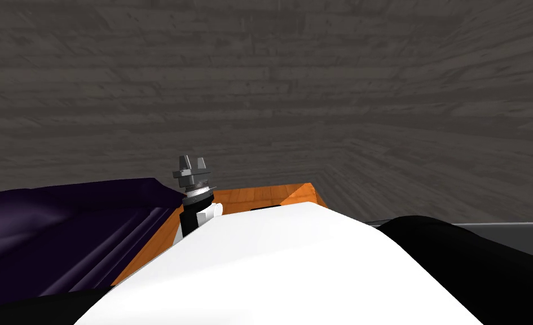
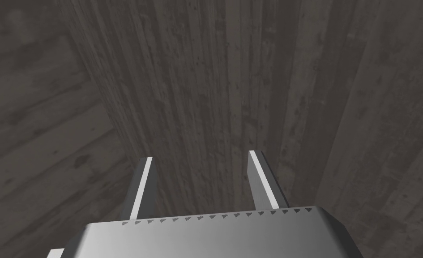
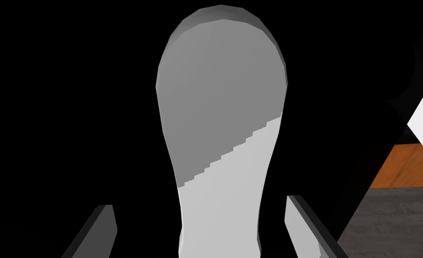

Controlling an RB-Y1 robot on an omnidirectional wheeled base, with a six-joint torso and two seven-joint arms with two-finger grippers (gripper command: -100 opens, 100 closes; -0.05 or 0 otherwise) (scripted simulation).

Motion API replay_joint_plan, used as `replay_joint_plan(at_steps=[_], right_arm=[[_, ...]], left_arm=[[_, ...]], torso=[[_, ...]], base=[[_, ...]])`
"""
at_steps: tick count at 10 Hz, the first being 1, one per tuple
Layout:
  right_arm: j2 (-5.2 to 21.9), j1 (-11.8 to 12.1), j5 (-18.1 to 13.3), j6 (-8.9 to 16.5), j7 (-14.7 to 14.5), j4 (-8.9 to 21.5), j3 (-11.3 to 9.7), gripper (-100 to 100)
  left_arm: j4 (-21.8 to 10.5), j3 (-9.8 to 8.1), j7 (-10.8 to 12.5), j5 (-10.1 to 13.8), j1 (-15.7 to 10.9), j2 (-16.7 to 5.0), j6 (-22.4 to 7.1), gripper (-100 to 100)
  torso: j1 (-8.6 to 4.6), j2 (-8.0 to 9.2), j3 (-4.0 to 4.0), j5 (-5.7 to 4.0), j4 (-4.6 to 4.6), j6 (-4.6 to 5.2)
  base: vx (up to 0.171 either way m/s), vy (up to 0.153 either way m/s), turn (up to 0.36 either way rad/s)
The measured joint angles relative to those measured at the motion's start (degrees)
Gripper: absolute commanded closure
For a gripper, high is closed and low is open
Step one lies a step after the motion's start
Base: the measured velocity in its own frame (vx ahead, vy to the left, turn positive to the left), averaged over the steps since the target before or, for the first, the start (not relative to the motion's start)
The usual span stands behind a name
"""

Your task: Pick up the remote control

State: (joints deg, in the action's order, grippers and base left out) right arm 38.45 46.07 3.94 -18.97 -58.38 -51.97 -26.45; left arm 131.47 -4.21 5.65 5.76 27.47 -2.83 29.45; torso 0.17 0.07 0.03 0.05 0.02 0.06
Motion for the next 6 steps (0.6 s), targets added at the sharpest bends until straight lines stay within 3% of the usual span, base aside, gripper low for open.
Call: replay_joint_plan(at_steps=[1, 3, 5, 6], right_arm=[[-0.2, -0.2, -1.3, -0.1, 0.4, 0.3, 0.1, -100], [-2.0, -0.2, -4.7, -0.7, 3.2, 1.0, 3.3, -100], [-2.0, -0.4, -8.1, -0.8, 5.0, 1.1, 3.9, -100], [-3.2, -0.7, -9.8, -1.2, 6.3, 1.9, 5.5, -100]], left_arm=[[0.0, 0.00, 0.0, 0.0, 0.0, 0.0, 0.0, 0], [0.0, 0.00, 0.0, 0.0, 0.0, 0.0, 0.0, 0], [0.0, 0.00, 0.0, 0.0, 0.0, 0.0, 0.0, 0], [0.0, 0.00, 0.0, 0.0, 0.0, 0.0, 0.0, 0]], torso=[[0.01, -0.05, -0.03, 0.00, -0.01, 0.00], [0.03, 0.04, 0.02, 0.01, 0.01, -0.01], [-0.01, -0.07, -0.04, 0.00, -0.01, 0.00], [0.03, -0.01, -0.01, 0.01, 0.00, -0.04]], base=[[-0.034, 0.013, 0.146], [-0.032, 0.006, 0.042], [-0.015, 0.007, 0.072], [-0.034, 0.006, 0.087]])
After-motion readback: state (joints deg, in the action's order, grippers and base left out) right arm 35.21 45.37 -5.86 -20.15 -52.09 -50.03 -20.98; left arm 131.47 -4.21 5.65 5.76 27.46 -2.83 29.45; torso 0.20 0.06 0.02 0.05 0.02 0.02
